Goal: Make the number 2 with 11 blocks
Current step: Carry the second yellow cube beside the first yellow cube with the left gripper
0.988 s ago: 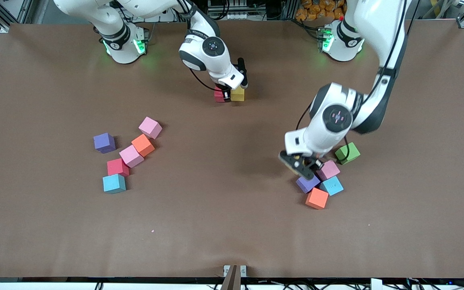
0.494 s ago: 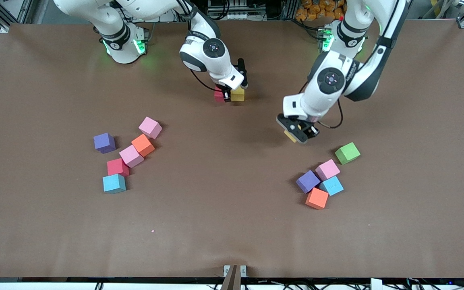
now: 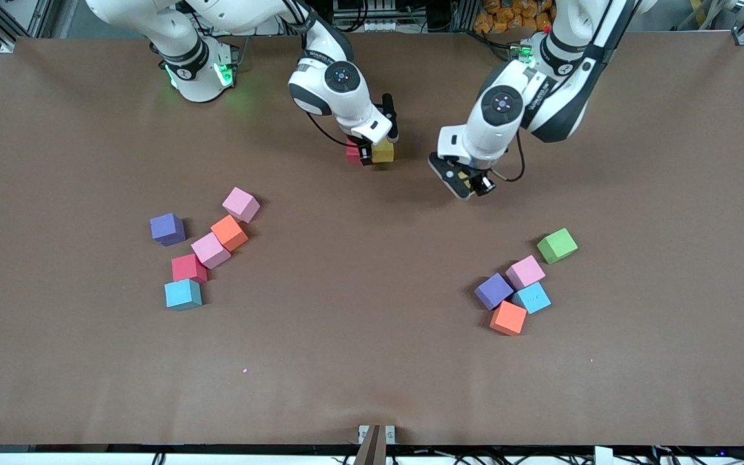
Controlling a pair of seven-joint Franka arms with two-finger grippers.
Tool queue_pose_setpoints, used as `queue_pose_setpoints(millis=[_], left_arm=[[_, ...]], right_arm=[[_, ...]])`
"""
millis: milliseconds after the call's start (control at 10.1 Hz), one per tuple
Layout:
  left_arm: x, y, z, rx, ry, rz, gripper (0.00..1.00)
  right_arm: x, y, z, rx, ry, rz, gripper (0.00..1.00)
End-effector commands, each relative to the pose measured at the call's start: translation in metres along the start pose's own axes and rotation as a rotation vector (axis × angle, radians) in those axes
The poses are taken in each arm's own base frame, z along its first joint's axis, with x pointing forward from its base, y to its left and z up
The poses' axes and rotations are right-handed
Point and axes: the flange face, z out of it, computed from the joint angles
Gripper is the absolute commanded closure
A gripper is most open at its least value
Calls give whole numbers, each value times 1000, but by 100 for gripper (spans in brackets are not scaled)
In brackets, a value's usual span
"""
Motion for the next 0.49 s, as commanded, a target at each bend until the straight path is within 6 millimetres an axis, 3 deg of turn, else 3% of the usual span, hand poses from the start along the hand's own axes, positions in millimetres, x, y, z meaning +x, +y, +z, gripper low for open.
queue_pose_setpoints(millis=[0, 395], left_arm=[[-11, 15, 5, 32, 4, 35, 56], [-1, 57, 19, 53, 18, 46, 57]], right_arm=[[3, 2, 2, -4, 5, -10, 0], [1, 9, -23, -34, -1, 9, 0]])
